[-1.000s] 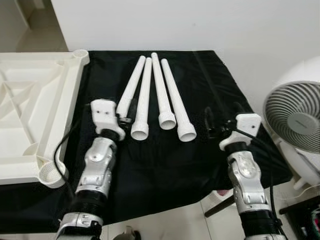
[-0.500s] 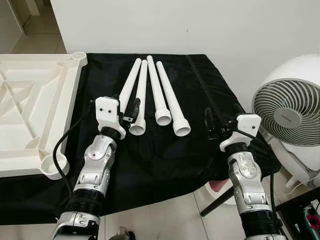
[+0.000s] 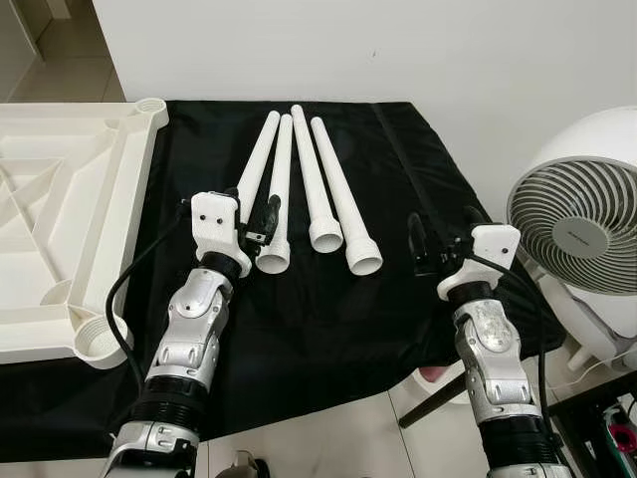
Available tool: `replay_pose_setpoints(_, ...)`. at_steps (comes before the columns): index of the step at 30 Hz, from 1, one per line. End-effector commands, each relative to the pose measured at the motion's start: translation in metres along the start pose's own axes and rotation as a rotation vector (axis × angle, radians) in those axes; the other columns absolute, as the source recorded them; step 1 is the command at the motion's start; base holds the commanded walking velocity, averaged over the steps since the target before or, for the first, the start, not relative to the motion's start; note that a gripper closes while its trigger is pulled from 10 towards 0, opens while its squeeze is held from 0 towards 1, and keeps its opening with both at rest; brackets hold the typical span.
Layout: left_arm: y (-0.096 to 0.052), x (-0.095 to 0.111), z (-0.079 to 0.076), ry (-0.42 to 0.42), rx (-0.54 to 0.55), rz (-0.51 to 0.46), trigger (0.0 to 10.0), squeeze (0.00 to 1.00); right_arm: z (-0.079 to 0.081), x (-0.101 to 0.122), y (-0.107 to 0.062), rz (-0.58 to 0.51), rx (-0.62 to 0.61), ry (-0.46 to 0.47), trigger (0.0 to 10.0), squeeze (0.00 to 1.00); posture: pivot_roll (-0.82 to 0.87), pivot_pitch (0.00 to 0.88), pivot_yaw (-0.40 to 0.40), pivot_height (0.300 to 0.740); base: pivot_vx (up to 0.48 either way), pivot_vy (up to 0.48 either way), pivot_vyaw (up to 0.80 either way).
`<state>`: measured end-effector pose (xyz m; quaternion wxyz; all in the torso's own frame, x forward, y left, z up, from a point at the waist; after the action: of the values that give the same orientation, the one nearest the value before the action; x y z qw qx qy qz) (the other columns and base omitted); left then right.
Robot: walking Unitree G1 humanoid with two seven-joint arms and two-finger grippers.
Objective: Building children table
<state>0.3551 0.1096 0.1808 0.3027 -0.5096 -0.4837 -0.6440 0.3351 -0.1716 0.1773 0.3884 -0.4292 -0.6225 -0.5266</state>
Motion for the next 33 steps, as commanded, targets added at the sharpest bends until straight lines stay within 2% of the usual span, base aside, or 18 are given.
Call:
replay_pose_setpoints(1, -0.002, 0.001, -0.01, 0.002, -0.072, 0.007, 10.0, 0.0, 0.002, -0.01, 0.001, 0.067, 0.032, 0.016, 10.0, 0.0, 0.04, 0.098, -0.028, 0.74, 0.0, 0.0, 0.0)
replay_pose_setpoints(2, -0.002, 0.001, -0.01, 0.002, -0.072, 0.007, 10.0, 0.0, 0.002, -0.01, 0.001, 0.067, 0.032, 0.016, 10.0, 0.0, 0.04, 0.098, -0.028, 0.74, 0.0, 0.0, 0.0)
replay_pose_setpoints(4, -0.003, 0.003, -0.021, -0.002, -0.144, 0.014, 10.0, 0.0, 0.013, -0.015, 0.002, 0.111, 0.114, 0.048, 10.0, 0.0, 0.04, 0.1, -0.027, 0.74, 0.0, 0.0, 0.0)
replay_pose_setpoints(6, -0.003, 0.003, -0.021, -0.002, -0.144, 0.014, 10.0, 0.0, 0.013, -0.015, 0.002, 0.111, 0.114, 0.048, 10.0, 0.0, 0.04, 0.1, -0.027, 0.74, 0.0, 0.0, 0.0)
replay_pose_setpoints(9, -0.004, 0.006, -0.032, 0.002, -0.224, 0.021, 10.0, 0.0, 0.022, -0.018, 0.005, 0.145, 0.175, 0.076, 10.0, 0.0, 0.04, 0.103, -0.026, 0.74, 0.0, 0.0, 0.0)
replay_pose_setpoints(15, -0.005, 0.009, -0.042, -0.006, -0.283, 0.031, 10.0, 0.0, 0.033, -0.021, 0.012, 0.169, 0.225, 0.093, 10.0, 0.0, 0.05, 0.108, -0.028, 0.74, 0.0, 0.0, 0.0)
replay_pose_setpoints(19, -0.007, 0.007, -0.044, -0.006, -0.296, 0.052, 10.0, 0.0, 0.042, -0.029, 0.017, 0.224, 0.23, 0.158, 10.0, 0.0, 0.05, 0.112, -0.029, 0.74, 0.0, 0.0, 0.0)
replay_pose_setpoints(21, -0.007, 0.007, -0.044, -0.006, -0.296, 0.052, 10.0, 0.0, 0.042, -0.029, 0.017, 0.224, 0.23, 0.158, 10.0, 0.0, 0.05, 0.112, -0.029, 0.74, 0.0, 0.0, 0.0)
replay_pose_setpoints(24, -0.01, 0.005, -0.046, -0.002, -0.302, 0.07, 10.0, 0.0, 0.052, -0.034, 0.022, 0.264, 0.241, 0.189, 10.0, 0.0, 0.06, 0.11, -0.029, 0.74, 0.0, 0.0, 0.0)
replay_pose_setpoints(27, -0.011, 0.005, -0.046, -0.002, -0.301, 0.078, 10.0, 0.0, 0.058, -0.033, 0.025, 0.261, 0.256, 0.207, 10.0, 0.0, 0.07, 0.105, -0.029, 0.74, 0.0, 0.0, 0.0)
replay_pose_setpoints(33, -0.011, 0.004, -0.041, 0.008, -0.274, 0.087, 10.0, 0.0, 0.057, -0.029, 0.025, 0.237, 0.255, 0.212, 10.0, 0.0, 0.07, 0.101, -0.031, 0.74, 0.0, 0.0, 0.0)
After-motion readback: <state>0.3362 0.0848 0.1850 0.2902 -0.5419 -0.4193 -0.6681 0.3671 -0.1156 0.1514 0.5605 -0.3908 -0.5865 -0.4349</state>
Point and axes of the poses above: a point about 5 cm out from each wrist's last joint towards the gripper, its own y axis pointing out of the wrist towards the gripper, its own x axis along the axis of the wrist's last joint, z = x × y, the point moved 3 cm from there along y, pointing out of the wrist towards the gripper, and after that the axes turned 2 degrees about -y, right-handed, at the moved point
